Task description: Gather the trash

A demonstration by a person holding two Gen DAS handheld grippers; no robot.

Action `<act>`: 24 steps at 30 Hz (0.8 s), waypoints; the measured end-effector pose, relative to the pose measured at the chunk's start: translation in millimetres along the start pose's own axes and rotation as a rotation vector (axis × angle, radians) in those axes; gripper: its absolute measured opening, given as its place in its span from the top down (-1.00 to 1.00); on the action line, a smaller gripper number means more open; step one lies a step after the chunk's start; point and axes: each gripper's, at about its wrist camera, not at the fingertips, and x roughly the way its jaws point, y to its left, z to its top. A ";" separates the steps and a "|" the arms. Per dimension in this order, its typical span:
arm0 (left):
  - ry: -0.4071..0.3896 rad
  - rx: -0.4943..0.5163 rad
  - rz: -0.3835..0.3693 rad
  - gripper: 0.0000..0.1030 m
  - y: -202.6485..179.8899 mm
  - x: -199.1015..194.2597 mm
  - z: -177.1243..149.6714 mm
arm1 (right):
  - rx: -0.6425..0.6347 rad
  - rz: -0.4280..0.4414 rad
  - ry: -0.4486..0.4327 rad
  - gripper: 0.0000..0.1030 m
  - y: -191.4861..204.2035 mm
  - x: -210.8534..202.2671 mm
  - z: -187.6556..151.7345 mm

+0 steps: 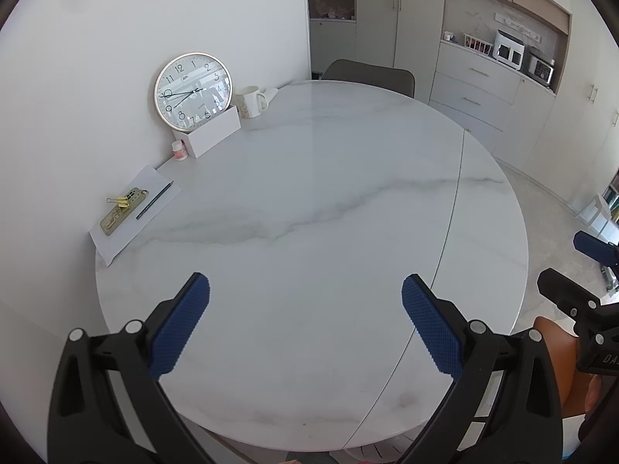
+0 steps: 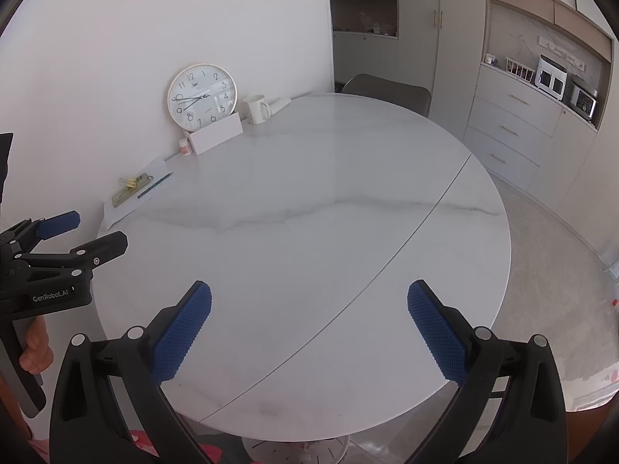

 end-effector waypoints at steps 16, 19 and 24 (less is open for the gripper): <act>0.013 -0.004 0.001 -0.85 2.8 2.7 -1.3 | -0.016 0.008 0.005 -0.96 5.0 1.8 1.0; 0.015 -0.002 0.001 -0.85 2.8 2.8 -1.7 | -0.015 0.009 0.005 -0.96 5.5 1.6 0.9; 0.016 0.000 0.002 -0.85 3.7 3.5 -1.9 | -0.020 0.008 0.010 -0.96 7.9 3.4 0.1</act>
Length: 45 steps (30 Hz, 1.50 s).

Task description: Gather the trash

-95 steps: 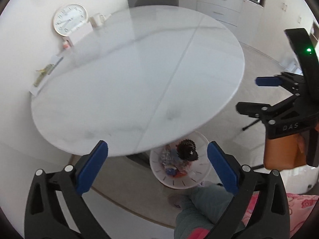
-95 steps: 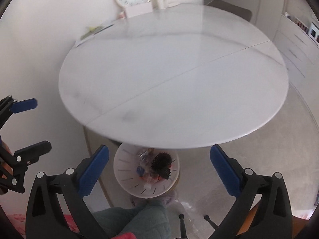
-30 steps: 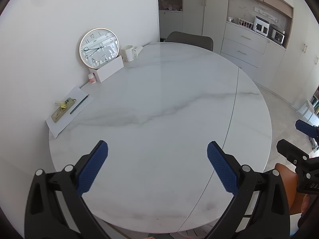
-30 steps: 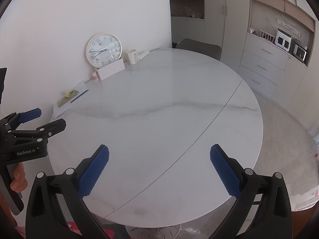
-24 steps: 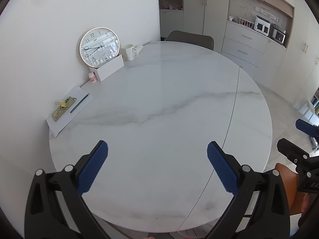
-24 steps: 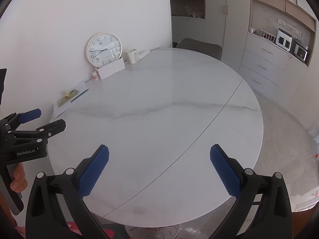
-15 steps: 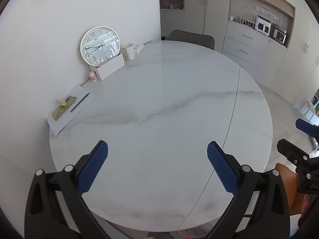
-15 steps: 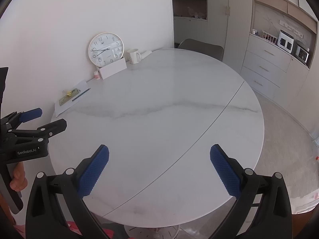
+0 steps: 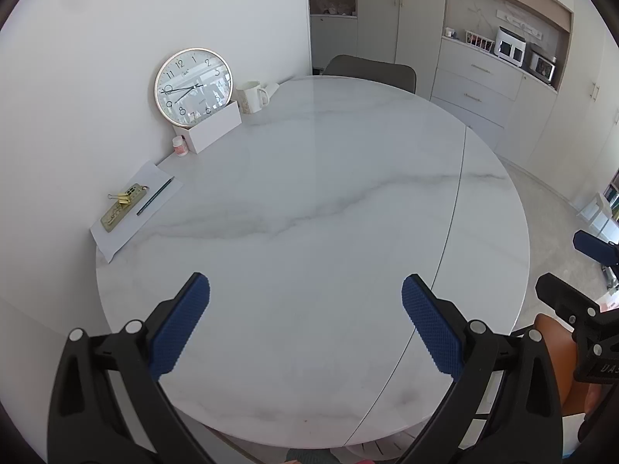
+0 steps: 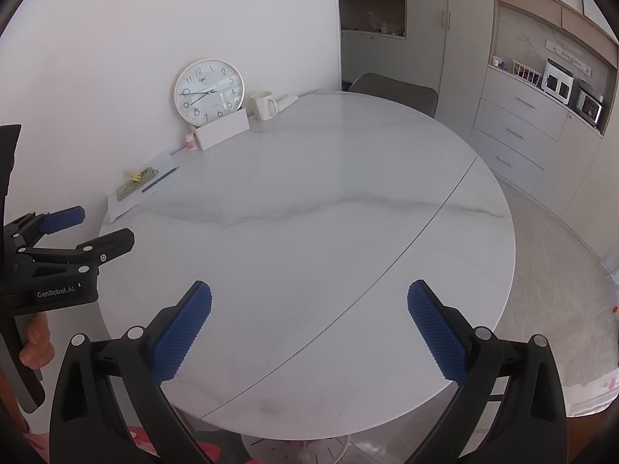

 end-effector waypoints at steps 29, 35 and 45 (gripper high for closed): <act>0.007 0.006 0.013 -0.85 8.2 10.0 -3.8 | 0.004 0.001 0.002 -0.96 0.6 0.3 -4.5; -0.017 0.027 0.019 -0.85 5.7 7.3 -4.1 | 0.006 0.001 0.010 -0.96 5.1 1.2 -8.4; 0.006 0.014 -0.017 -0.85 7.8 7.3 -4.3 | 0.010 -0.003 0.007 -0.96 10.1 -2.0 -11.8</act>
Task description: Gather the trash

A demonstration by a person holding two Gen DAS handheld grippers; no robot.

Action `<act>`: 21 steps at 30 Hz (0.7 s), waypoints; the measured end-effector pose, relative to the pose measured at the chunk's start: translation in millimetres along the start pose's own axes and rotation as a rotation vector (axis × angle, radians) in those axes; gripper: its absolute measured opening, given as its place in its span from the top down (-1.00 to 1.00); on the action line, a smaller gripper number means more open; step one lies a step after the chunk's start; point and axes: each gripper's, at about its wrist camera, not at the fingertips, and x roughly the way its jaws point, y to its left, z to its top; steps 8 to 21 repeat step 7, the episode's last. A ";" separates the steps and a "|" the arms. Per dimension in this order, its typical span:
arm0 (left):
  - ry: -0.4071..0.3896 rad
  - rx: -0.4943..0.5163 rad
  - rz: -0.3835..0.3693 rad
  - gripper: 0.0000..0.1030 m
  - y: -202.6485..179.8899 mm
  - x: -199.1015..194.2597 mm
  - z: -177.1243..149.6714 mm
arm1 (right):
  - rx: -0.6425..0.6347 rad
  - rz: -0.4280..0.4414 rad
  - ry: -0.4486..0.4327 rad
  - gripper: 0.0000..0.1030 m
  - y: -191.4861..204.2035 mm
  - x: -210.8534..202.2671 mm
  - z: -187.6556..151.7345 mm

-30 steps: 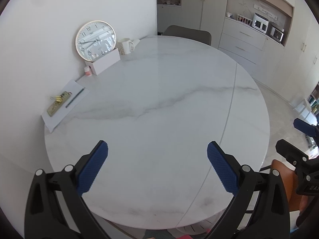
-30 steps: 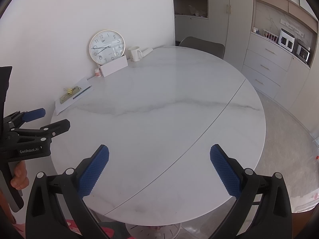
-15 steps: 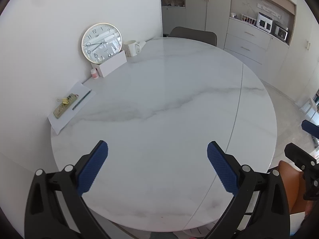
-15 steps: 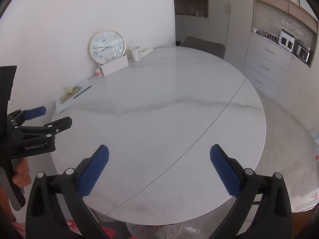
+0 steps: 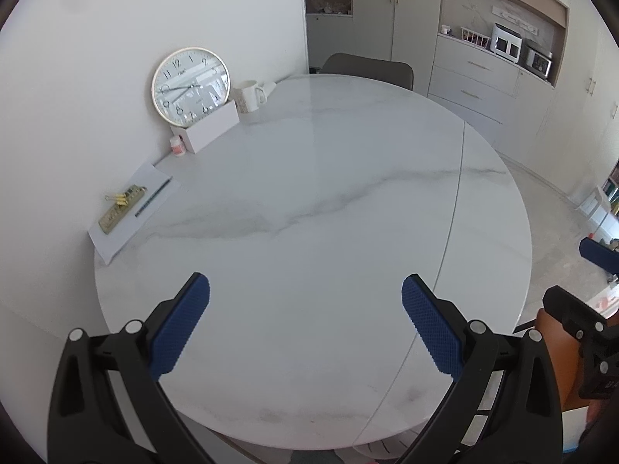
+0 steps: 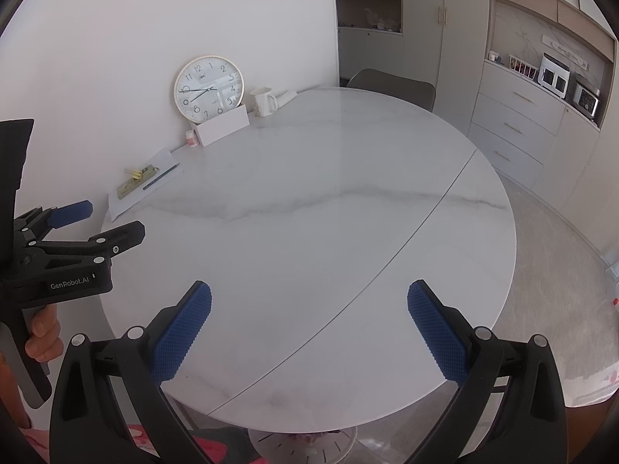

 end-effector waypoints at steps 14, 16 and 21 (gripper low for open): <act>-0.004 0.016 0.005 -0.85 0.2 0.0 -0.7 | 0.010 -0.004 -0.001 -0.96 1.9 -2.0 -4.0; -0.004 0.016 0.005 -0.85 0.2 0.0 -0.7 | 0.010 -0.004 -0.001 -0.96 1.9 -2.0 -4.0; -0.004 0.016 0.005 -0.85 0.2 0.0 -0.7 | 0.010 -0.004 -0.001 -0.96 1.9 -2.0 -4.0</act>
